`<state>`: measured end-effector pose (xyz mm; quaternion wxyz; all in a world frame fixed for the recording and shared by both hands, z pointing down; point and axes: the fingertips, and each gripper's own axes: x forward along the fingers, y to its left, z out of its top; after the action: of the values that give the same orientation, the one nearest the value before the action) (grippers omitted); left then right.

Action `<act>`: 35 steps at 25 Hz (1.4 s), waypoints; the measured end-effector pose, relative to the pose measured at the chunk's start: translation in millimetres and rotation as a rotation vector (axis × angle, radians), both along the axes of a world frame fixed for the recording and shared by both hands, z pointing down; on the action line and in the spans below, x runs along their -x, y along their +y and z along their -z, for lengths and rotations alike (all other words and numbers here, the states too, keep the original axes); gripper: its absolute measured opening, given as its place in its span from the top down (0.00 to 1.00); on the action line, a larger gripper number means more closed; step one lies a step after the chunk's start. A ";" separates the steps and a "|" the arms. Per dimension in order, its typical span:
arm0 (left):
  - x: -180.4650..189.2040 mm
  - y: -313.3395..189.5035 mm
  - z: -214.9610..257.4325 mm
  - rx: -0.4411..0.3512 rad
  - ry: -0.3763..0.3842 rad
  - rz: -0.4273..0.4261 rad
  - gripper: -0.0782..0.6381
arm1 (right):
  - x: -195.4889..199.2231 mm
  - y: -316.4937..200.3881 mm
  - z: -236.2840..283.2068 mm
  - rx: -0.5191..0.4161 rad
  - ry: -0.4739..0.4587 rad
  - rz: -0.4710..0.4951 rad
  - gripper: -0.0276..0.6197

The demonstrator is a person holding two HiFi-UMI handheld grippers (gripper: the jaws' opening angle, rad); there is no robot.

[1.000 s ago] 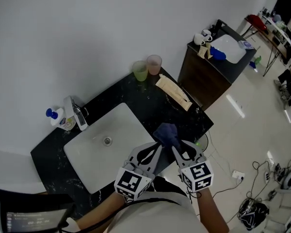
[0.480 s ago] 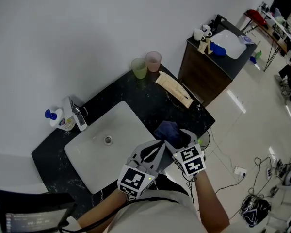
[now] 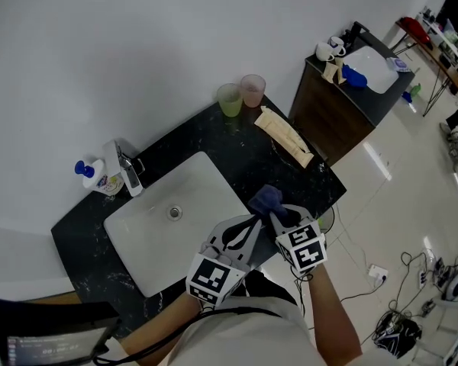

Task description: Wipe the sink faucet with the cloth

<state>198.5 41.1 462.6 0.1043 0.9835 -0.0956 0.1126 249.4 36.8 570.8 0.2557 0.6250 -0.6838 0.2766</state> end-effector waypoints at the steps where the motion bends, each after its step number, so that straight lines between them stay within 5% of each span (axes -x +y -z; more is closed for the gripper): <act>1: 3.8 -3.5 2.8 -0.001 0.004 0.018 0.89 | 3.0 -2.2 7.2 -0.023 -0.017 0.006 0.86; 7: 55.3 -39.4 16.8 -0.048 0.024 0.193 0.89 | 45.2 -46.0 41.7 -0.128 -0.064 0.133 0.86; 18: 236.8 -90.6 36.7 -0.090 0.002 0.726 0.89 | 211.3 -171.7 109.4 -0.329 -0.102 0.568 0.86; 25: 286.3 -91.0 37.5 -0.099 -0.013 0.849 0.89 | 262.3 -207.2 142.2 -0.410 -0.093 0.656 0.86; 31: 284.2 -104.9 37.1 -0.075 -0.007 0.860 0.89 | 268.4 -242.5 183.1 -0.505 -0.073 0.714 0.86; 35: 276.3 -110.2 32.3 -0.060 -0.008 0.851 0.89 | 278.6 -269.4 178.5 -0.468 -0.001 0.831 0.86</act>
<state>-77.8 -69.2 430.3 0.1126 0.8586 -0.4964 0.0607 -29.1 -232.7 392.3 0.1965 0.3394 -0.9198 -0.0103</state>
